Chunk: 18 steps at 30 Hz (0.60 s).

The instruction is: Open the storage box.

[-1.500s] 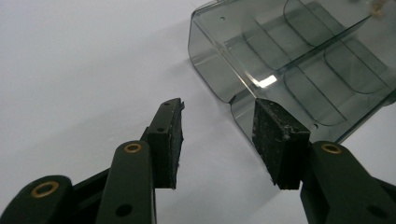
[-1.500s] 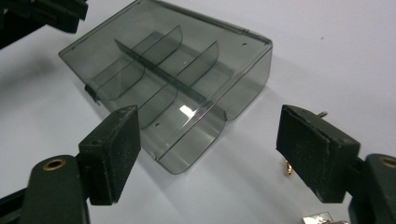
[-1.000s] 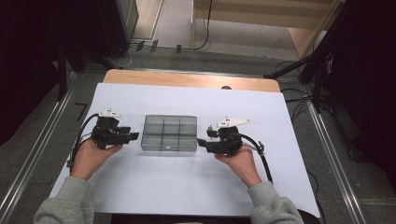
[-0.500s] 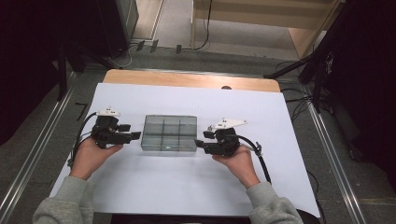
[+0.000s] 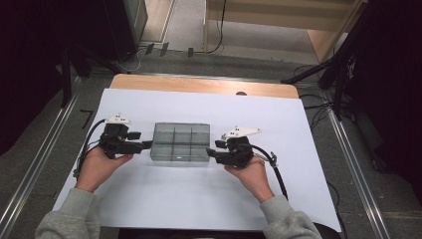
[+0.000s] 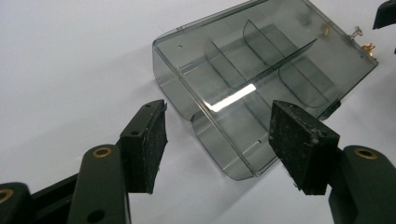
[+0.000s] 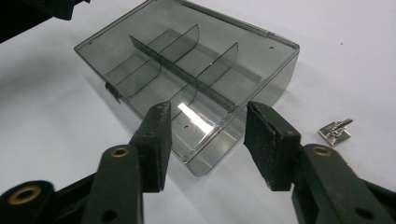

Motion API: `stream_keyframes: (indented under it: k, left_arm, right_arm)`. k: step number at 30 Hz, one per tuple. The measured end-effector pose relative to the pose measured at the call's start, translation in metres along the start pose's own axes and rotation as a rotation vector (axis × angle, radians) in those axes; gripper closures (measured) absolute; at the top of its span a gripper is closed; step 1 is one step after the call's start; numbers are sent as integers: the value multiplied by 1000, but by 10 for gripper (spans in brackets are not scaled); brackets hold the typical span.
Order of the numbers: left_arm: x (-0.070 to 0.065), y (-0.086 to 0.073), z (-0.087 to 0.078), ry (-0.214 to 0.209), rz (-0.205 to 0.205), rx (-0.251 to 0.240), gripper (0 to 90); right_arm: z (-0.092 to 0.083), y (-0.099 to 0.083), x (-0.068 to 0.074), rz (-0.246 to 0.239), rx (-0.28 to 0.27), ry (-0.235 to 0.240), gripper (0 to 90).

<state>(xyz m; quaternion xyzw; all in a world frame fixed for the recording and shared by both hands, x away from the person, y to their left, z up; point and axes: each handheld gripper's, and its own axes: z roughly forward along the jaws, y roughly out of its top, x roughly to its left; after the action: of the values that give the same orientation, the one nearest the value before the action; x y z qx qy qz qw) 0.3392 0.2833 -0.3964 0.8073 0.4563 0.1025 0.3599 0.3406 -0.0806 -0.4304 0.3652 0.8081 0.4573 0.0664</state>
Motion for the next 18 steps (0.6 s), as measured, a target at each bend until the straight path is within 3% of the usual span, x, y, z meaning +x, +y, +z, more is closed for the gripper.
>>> stream_keyframes:
  k: [9,10,13,18]
  left_arm:
    - [-4,-1,-2,-8,19,-18,363]
    - [-5,-2,-1,-15,17,-19,348]
    - [-6,-4,0,-18,14,5,387]
    - [-10,-8,0,-18,32,-25,364]
  right_arm:
    - [-1,2,11,-7,-22,17,649]
    - [0,2,14,-5,-27,26,701]
    - [1,2,19,-24,-40,25,748]
    - [2,1,27,-45,-53,28,828]
